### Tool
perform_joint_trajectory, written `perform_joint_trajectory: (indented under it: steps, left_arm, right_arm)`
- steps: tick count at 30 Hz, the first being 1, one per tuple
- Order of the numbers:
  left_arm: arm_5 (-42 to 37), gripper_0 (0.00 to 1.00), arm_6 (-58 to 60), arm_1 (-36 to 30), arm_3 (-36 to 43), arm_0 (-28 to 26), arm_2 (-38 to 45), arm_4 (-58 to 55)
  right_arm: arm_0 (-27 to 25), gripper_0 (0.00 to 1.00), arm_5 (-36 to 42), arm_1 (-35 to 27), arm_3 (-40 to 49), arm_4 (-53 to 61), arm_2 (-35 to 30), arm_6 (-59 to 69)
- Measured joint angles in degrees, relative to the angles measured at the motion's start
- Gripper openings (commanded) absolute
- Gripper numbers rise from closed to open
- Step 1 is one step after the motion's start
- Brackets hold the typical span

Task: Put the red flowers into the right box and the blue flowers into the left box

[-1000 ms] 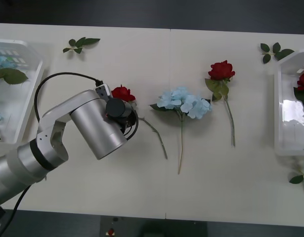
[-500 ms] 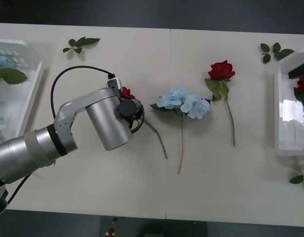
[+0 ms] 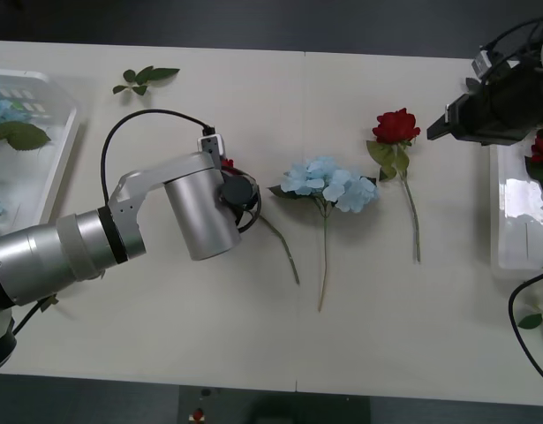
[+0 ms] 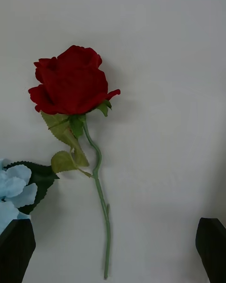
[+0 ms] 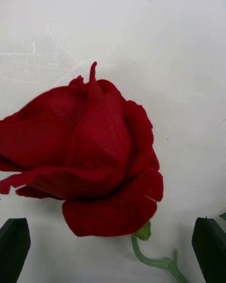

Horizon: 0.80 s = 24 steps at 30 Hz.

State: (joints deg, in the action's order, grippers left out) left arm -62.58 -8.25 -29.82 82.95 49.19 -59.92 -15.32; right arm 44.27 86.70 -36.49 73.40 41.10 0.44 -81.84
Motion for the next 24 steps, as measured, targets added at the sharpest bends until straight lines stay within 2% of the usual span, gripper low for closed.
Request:
perform_joint_trajectory:
  steps: [7,13,24]
  left_arm:
    - [0.45,1.0,0.0,0.0,-0.55,0.66,-0.45,-2.48]
    - [4.65,1.0,0.01,0.07,-5.14,1.88,-3.14,-2.48]
    - [6.16,1.0,0.01,1.41,-7.98,2.06,-3.62,-0.44]
  right_arm:
    - [0.0,1.0,-3.9,0.85,-0.02,-1.19,6.29,4.75]
    - [0.0,1.0,-9.74,1.0,-2.03,-2.52,12.42,6.29]
    - [0.0,1.0,-13.22,3.36,-6.27,-7.84,15.58,6.28]
